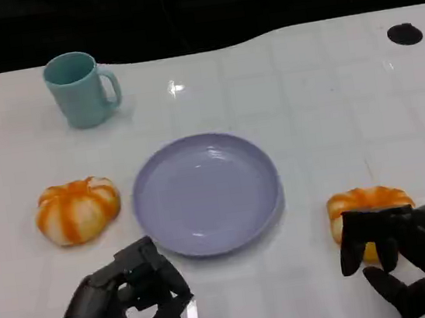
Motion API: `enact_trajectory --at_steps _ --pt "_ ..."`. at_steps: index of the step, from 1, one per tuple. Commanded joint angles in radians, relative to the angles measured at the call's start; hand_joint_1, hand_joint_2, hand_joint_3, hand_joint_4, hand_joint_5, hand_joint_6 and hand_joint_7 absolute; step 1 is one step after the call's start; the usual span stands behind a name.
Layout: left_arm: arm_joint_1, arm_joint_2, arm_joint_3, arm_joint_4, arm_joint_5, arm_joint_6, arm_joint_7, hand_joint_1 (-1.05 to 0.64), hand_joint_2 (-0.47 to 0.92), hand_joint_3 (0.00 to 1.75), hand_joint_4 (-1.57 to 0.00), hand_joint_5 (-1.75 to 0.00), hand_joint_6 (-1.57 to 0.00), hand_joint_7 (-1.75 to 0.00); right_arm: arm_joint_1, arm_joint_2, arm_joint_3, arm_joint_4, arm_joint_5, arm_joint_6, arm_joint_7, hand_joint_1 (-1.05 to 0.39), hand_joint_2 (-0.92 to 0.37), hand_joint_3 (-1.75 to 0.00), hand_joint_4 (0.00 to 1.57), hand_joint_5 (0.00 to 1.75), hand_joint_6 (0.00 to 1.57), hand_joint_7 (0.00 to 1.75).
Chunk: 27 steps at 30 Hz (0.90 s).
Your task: Grasp the bread from the table and place it into the plate.
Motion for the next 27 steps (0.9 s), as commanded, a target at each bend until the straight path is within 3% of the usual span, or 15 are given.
enact_trajectory --at_steps 1,15,17,23,26,27 --pt "-0.001 0.016 0.006 0.003 -0.004 0.0 -0.005 -0.53 0.92 0.29 -0.69 -1.75 -0.61 -1.54 -0.001 -0.013 -0.002 -0.009 0.01 -0.003 -0.002 0.02 -0.2 -1.41 0.82 1.75 0.68 1.52" --pt "0.001 0.015 0.004 0.002 -0.001 -0.001 -0.003 -0.54 0.92 0.29 -0.67 -1.75 -0.6 -1.54 0.008 -0.011 -0.013 -0.032 0.014 0.017 -0.001 -0.01 -0.21 -1.38 0.81 1.74 0.67 1.46" --pt "0.001 0.015 0.005 0.001 0.0 -0.001 -0.002 -0.54 0.92 0.29 -0.68 -1.75 -0.6 -1.54 0.015 -0.013 -0.02 -0.059 0.007 0.038 0.002 -0.02 -0.24 -1.31 0.8 1.71 0.69 1.35" --pt "-0.001 0.016 0.007 0.008 0.004 -0.012 -0.001 -0.55 0.92 0.29 -0.68 -1.75 -0.6 -1.55 0.029 -0.029 -0.033 -0.157 -0.066 0.133 0.016 -0.04 -0.26 -1.09 0.72 1.28 0.76 0.78" --pt "0.001 0.016 0.007 0.005 -0.002 -0.01 -0.005 -0.52 0.92 0.3 -0.67 -1.75 -0.59 -1.54 0.037 -0.049 -0.034 -0.212 -0.096 0.185 0.052 -0.17 -0.43 -0.75 0.67 0.97 0.74 0.5" --pt "0.001 0.016 0.007 0.004 -0.001 -0.011 -0.004 -0.52 0.92 0.3 -0.67 -1.75 -0.59 -1.54 0.041 -0.057 -0.034 -0.237 -0.112 0.208 0.068 -0.22 -0.55 -0.54 0.63 0.82 0.72 0.36"
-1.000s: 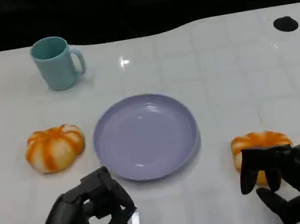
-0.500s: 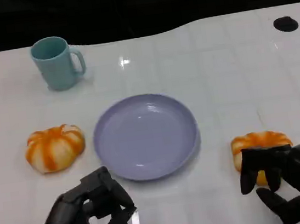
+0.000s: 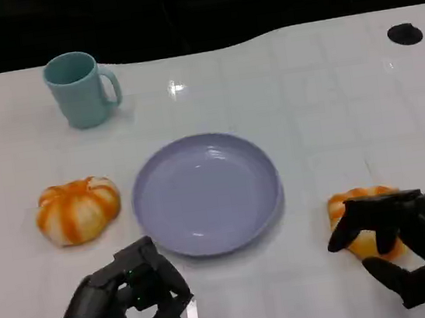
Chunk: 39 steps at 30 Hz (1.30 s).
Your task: Grasp the bread from the table and place it into the plate.
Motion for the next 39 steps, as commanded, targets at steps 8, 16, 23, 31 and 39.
enact_trajectory --at_steps 8,16,23,31,39 --pt "0.001 0.018 0.008 0.005 -0.002 -0.009 -0.004 -0.55 0.92 0.3 -0.67 -1.75 -0.6 -1.55 0.033 -0.074 -0.019 -0.221 -0.171 0.219 0.123 -0.48 -0.82 -0.04 0.35 0.38 0.52 0.01" --pt "-0.003 0.016 0.005 0.012 0.008 -0.017 0.002 -0.56 0.92 0.29 -0.68 -1.75 -0.6 -1.54 0.026 -0.104 -0.005 -0.302 -0.28 0.321 0.221 -0.58 -0.83 -0.01 0.17 0.34 0.36 0.0" --pt "0.001 0.016 -0.001 -0.006 0.009 0.007 0.004 -0.55 0.92 0.3 -0.67 -1.75 -0.6 -1.53 -0.005 -0.108 0.032 -0.287 -0.346 0.36 0.276 -0.61 -0.82 0.0 0.08 0.37 0.31 0.01" --pt "0.004 0.012 -0.004 -0.02 0.008 0.018 0.009 -0.53 0.92 0.3 -0.68 -1.75 -0.61 -1.54 -0.067 -0.105 0.101 -0.162 -0.424 0.372 0.247 -0.63 -0.81 0.0 0.05 0.4 0.29 0.0" --pt "0.004 0.01 -0.004 -0.02 0.012 0.013 0.011 -0.54 0.92 0.3 -0.68 -1.75 -0.6 -1.54 -0.159 -0.106 0.173 0.016 -0.467 0.381 0.202 -0.63 -0.83 -0.01 0.06 0.43 0.28 0.0"
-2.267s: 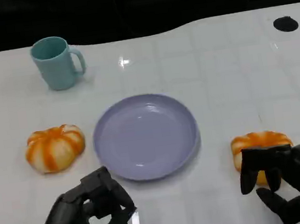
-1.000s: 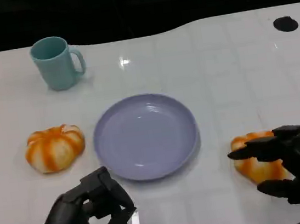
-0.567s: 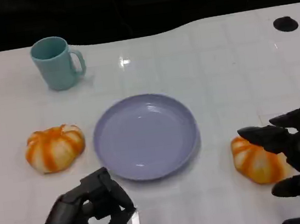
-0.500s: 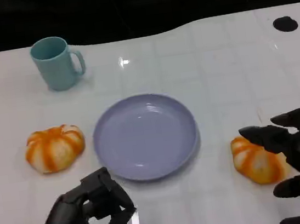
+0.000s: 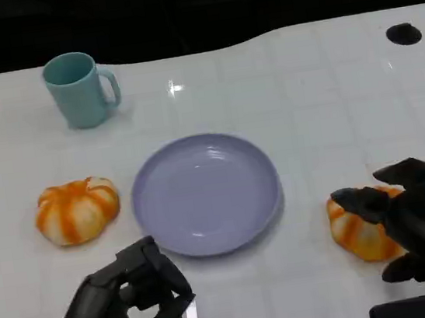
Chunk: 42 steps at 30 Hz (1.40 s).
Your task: Grasp the bread from the table and place it into the plate.
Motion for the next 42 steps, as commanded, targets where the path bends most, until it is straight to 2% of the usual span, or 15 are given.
enact_trajectory --at_steps 1,12,16,17,18,19,20,21,22,23,26,32,35,38,42 --pt "0.004 0.007 0.001 -0.008 0.008 0.0 0.01 -0.54 0.92 0.3 -0.68 -1.75 -0.6 -1.54 -0.054 -0.009 0.043 0.101 -0.031 0.017 -0.032 -0.63 -0.84 -0.01 0.07 0.43 0.28 0.0" --pt "0.005 0.008 0.003 -0.005 0.009 -0.001 0.01 -0.54 0.92 0.3 -0.67 -1.75 -0.6 -1.53 -0.186 0.012 0.141 0.345 -0.057 0.05 -0.118 -0.65 -0.89 -0.01 0.12 0.4 0.31 0.01" --pt "0.003 0.006 0.003 0.0 0.014 -0.009 0.011 -0.55 0.92 0.3 -0.67 -1.75 -0.6 -1.53 -0.232 0.02 0.159 0.463 -0.026 0.006 -0.232 -0.54 -0.91 0.0 0.45 0.26 0.48 0.03" --pt "0.003 0.004 0.003 0.0 0.014 -0.009 0.01 -0.55 0.92 0.3 -0.67 -1.75 -0.6 -1.53 -0.239 0.024 0.154 0.493 0.0 -0.022 -0.274 -0.4 -0.9 0.0 0.69 0.32 0.66 0.08" --pt "0.004 0.003 0.003 -0.001 0.016 -0.008 0.012 -0.55 0.92 0.3 -0.67 -1.75 -0.6 -1.53 -0.247 0.03 0.143 0.535 0.035 -0.065 -0.339 -0.33 -0.89 0.0 0.8 0.38 0.75 0.09" --pt "0.004 0.003 0.003 -0.003 0.017 -0.006 0.013 -0.55 0.92 0.3 -0.67 -1.75 -0.6 -1.53 -0.254 0.031 0.137 0.57 0.061 -0.104 -0.398 -0.25 -0.9 0.0 0.92 0.71 0.97 0.14" --pt "0.004 0.002 0.003 -0.004 0.019 -0.005 0.014 -0.55 0.92 0.3 -0.67 -1.75 -0.6 -1.53 -0.261 0.029 0.137 0.596 0.077 -0.133 -0.442 -0.18 -0.91 -0.01 0.91 1.31 1.11 0.43" --pt "0.004 0.002 0.003 -0.006 0.018 -0.001 0.013 -0.55 0.92 0.3 -0.67 -1.75 -0.6 -1.53 -0.264 0.024 0.138 0.611 0.089 -0.159 -0.48 -0.16 -0.91 -0.01 0.91 1.52 1.04 0.76" --pt "0.004 0.002 0.003 -0.008 0.018 0.001 0.012 -0.55 0.92 0.3 -0.67 -1.75 -0.6 -1.53 -0.266 0.02 0.139 0.619 0.096 -0.176 -0.504 -0.14 -0.91 -0.02 0.92 1.63 0.91 1.21" --pt "0.003 0.002 0.003 -0.007 0.018 0.002 0.012 -0.55 0.92 0.3 -0.67 -1.75 -0.6 -1.53 -0.269 0.018 0.141 0.626 0.103 -0.188 -0.52 -0.13 -0.92 -0.02 0.91 1.7 0.79 1.53" --pt "-0.001 0.002 0.002 -0.001 0.019 -0.004 0.01 -0.54 0.92 0.31 -0.67 -1.75 -0.6 -1.53 -0.273 0.013 0.14 0.638 0.115 -0.224 -0.573 -0.14 -0.92 -0.04 0.88 1.74 0.7 1.72" --pt "-0.004 -0.002 0.0 0.004 0.019 -0.004 0.009 -0.53 0.92 0.31 -0.67 -1.75 -0.59 -1.54 -0.278 0.017 0.126 0.665 0.14 -0.28 -0.668 -0.12 -0.9 -0.06 0.92 1.75 0.72 1.72" --pt "-0.004 -0.002 -0.001 0.001 0.024 0.0 0.012 -0.54 0.92 0.31 -0.67 -1.75 -0.6 -1.54 -0.279 0.016 0.116 0.659 0.161 -0.313 -0.706 -0.1 -0.41 -1.05 0.97 1.75 0.81 1.61" --pt "-0.005 -0.004 -0.001 0.002 0.024 0.003 0.014 -0.54 0.92 0.31 -0.68 -1.75 -0.6 -1.54 -0.279 0.028 0.094 0.652 0.214 -0.356 -0.717 -0.08 -0.29 -1.31 0.98 1.75 0.84 1.58" --pt "-0.009 -0.006 -0.001 0.011 0.03 -0.005 0.017 -0.55 0.92 0.31 -0.68 -1.75 -0.6 -1.54 -0.28 0.055 0.062 0.624 0.319 -0.398 -0.666 -0.06 -0.28 -1.39 0.99 1.75 0.82 1.6"
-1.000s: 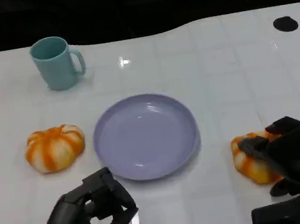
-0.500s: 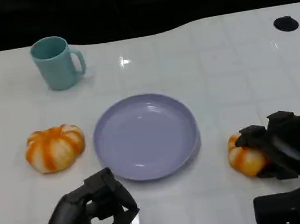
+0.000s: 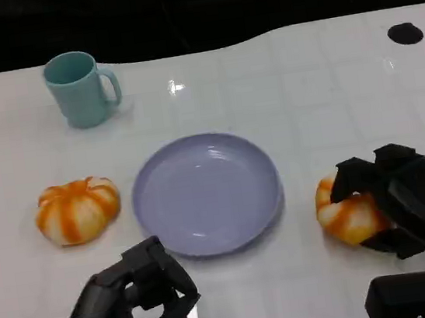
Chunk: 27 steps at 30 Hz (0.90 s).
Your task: Grasp the bread from the table and place it into the plate.
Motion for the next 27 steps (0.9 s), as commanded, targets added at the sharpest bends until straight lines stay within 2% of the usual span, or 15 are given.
enact_trajectory --at_steps 1,8,13,17,21,27 --pt "-0.006 0.007 0.004 0.012 0.008 -0.008 0.014 -0.55 0.92 0.31 -0.68 -1.75 -0.6 -1.54 -0.017 0.023 -0.043 -0.041 0.108 -0.031 0.044 -0.06 -0.28 -1.4 0.99 1.75 0.82 1.6" --pt "-0.006 0.006 0.005 0.024 -0.001 -0.013 0.006 -0.52 0.92 0.32 -0.67 -1.75 -0.6 -1.55 -0.028 0.079 -0.054 -0.108 0.171 -0.023 0.126 -0.05 -0.23 -1.49 0.97 1.75 0.77 1.68" --pt "-0.004 0.003 0.003 0.028 0.009 -0.023 0.013 -0.52 0.92 0.32 -0.67 -1.75 -0.59 -1.56 -0.063 0.119 -0.047 -0.078 0.184 -0.032 0.148 -0.08 -0.21 -1.49 0.98 1.75 0.77 1.71" --pt "0.001 0.002 0.001 0.026 0.008 -0.025 0.013 -0.52 0.92 0.32 -0.67 -1.75 -0.59 -1.55 -0.103 0.146 -0.035 -0.046 0.18 -0.038 0.155 -0.08 -0.19 -1.51 0.99 1.75 0.77 1.74" --pt "0.009 0.001 -0.002 0.017 0.009 -0.023 0.014 -0.53 0.92 0.31 -0.67 -1.75 -0.59 -1.55 -0.16 0.188 -0.019 0.007 0.181 -0.04 0.163 -0.1 -0.22 -1.51 1.0 1.75 0.75 1.75" --pt "0.013 0.005 -0.003 0.01 0.013 -0.029 0.014 -0.53 0.92 0.32 -0.66 -1.75 -0.59 -1.54 -0.276 0.267 0.02 0.149 0.17 -0.057 0.144 -0.14 -0.22 -1.5 1.01 1.75 0.74 1.74"
